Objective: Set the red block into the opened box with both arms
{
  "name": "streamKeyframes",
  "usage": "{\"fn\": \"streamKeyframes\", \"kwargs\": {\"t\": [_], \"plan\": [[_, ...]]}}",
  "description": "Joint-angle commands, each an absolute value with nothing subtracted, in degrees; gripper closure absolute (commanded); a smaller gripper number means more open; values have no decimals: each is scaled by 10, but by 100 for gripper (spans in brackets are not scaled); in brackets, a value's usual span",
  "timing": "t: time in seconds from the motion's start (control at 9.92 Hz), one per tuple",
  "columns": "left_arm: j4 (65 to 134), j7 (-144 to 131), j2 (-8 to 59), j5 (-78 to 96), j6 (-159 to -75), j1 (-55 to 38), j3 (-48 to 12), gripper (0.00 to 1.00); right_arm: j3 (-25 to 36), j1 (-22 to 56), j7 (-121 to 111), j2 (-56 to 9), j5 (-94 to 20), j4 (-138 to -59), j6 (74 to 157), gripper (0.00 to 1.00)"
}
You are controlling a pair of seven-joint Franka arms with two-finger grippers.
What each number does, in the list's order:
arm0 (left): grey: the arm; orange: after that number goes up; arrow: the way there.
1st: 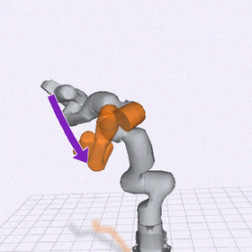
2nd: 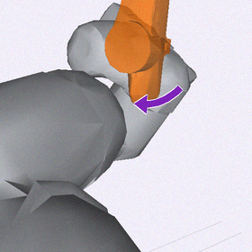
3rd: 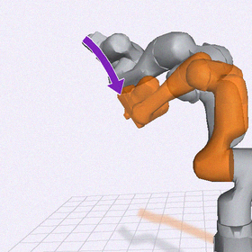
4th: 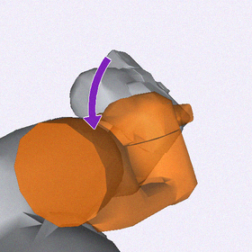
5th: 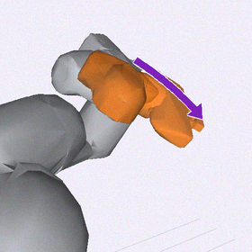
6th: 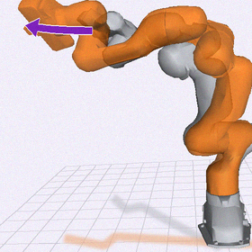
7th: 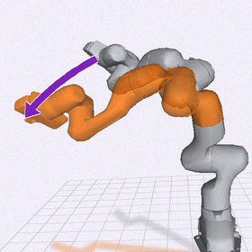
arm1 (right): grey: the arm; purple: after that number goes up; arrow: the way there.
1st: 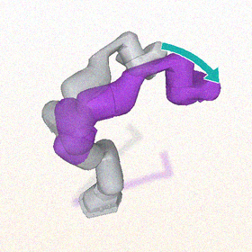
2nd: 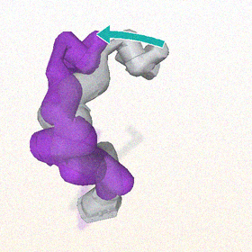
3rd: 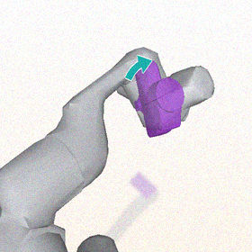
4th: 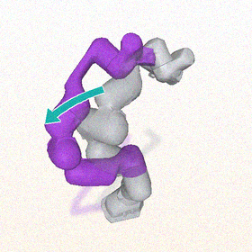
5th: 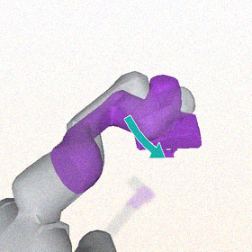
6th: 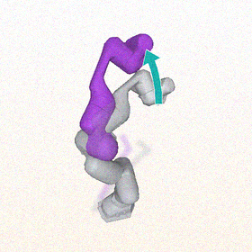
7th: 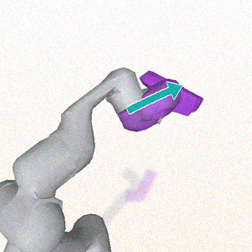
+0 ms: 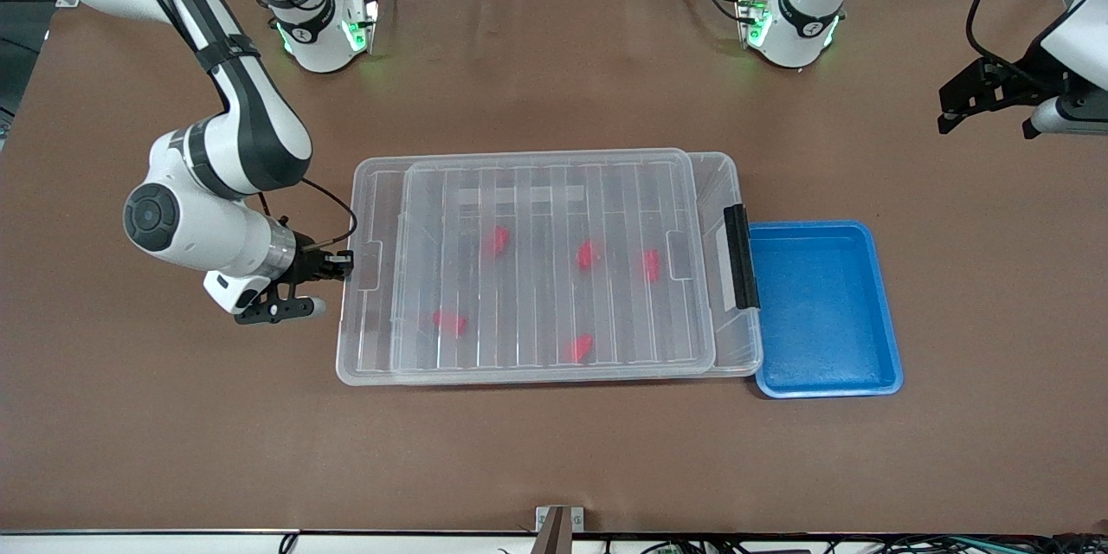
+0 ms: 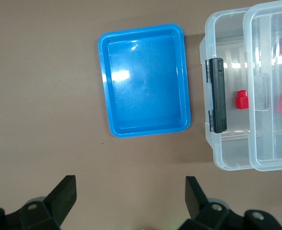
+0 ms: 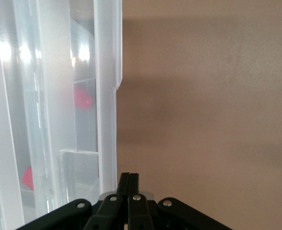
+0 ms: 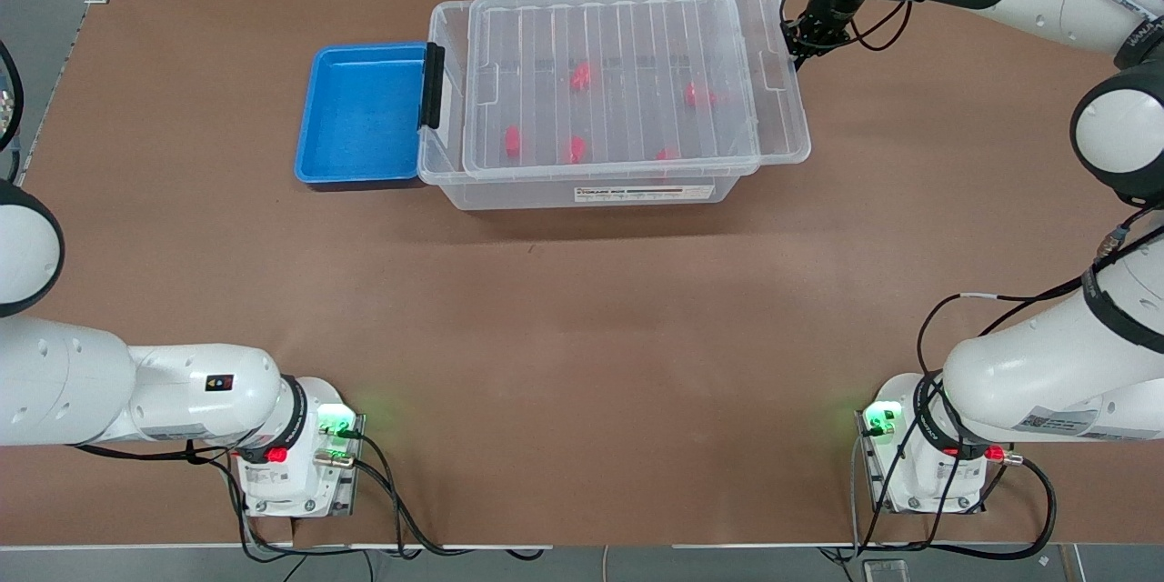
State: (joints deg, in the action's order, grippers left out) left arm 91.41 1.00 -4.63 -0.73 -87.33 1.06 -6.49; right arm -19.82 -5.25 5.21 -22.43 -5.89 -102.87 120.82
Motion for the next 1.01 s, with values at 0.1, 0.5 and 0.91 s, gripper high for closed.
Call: {"fn": "streamKeyframes", "kwargs": {"t": [0.1,0.5,0.91], "plan": [[932,13,-43,1,-874,9,-67,0,-213,-43,78,-243,-69,-1014,1223,100],[932,13,-43,1,-874,10,-67,0,-214,-40,81,-250,-67,-1014,1230,100],[926,14,-41,2,-875,11,-67,0,-204,-89,83,-174,-57,-1006,1150,0]]}}
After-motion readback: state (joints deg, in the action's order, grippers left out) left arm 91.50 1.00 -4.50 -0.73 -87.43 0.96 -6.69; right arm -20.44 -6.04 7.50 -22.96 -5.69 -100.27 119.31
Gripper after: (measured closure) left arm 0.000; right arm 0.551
